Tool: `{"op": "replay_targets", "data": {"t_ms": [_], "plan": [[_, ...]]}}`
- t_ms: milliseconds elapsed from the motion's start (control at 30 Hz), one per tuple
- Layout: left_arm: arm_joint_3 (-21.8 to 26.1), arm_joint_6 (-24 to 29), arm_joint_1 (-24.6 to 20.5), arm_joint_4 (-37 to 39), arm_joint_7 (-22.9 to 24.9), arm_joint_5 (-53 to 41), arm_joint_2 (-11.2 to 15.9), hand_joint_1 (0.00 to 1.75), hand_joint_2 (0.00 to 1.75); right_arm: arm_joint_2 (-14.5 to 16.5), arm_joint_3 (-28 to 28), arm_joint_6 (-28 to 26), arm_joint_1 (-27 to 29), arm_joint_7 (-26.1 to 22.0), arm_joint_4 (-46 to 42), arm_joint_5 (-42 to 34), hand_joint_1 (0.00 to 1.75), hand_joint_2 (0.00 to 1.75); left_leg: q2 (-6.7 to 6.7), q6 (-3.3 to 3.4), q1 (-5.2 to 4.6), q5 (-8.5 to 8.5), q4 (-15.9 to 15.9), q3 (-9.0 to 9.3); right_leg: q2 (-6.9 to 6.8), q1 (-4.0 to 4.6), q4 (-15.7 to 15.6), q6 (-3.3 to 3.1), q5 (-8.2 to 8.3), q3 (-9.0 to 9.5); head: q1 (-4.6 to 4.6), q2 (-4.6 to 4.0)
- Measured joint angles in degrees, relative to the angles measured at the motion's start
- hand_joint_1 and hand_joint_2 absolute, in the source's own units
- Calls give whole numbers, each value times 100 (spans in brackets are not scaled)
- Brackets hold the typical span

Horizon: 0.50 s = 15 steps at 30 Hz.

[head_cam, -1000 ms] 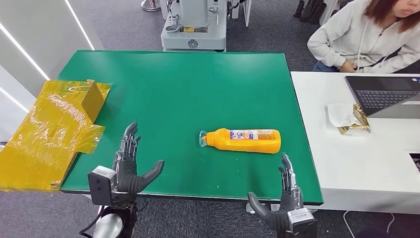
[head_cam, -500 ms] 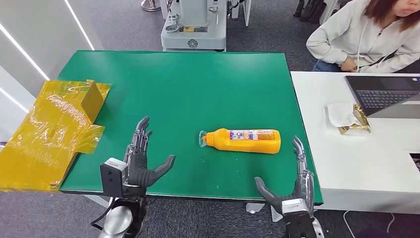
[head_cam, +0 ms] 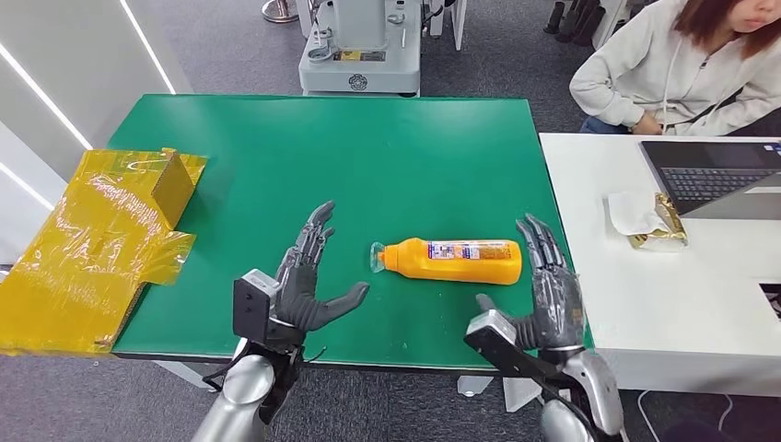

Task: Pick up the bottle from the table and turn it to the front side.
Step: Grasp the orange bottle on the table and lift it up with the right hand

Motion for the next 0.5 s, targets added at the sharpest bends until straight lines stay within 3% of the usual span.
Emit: {"op": "replay_targets", "data": {"t_ms": [200, 333, 500], "plan": [[-87, -104, -315, 433, -103, 78, -75, 0, 175, -468, 369, 58, -1800, -210, 1905, 229, 0, 175, 3, 7, -1, 28, 1, -6, 3, -1, 1, 3, 23, -3, 2, 0], [-86, -50, -331, 512, -164, 103, -74, 0, 175, -456, 818, 57, -2832, -402, 3202, 210, 0, 175, -2, 4, 2, 37, 1, -5, -3, 0, 3, 0, 25, -5, 1, 0], [-85, -36, -326, 522, -168, 90, -46, 0, 175, -323, 1327, 299, -3515, -469, 4129, 170, 0, 175, -7, 2, 3, 40, -2, -8, -9, 2, 6, -2, 23, -8, -1, 0]]}}
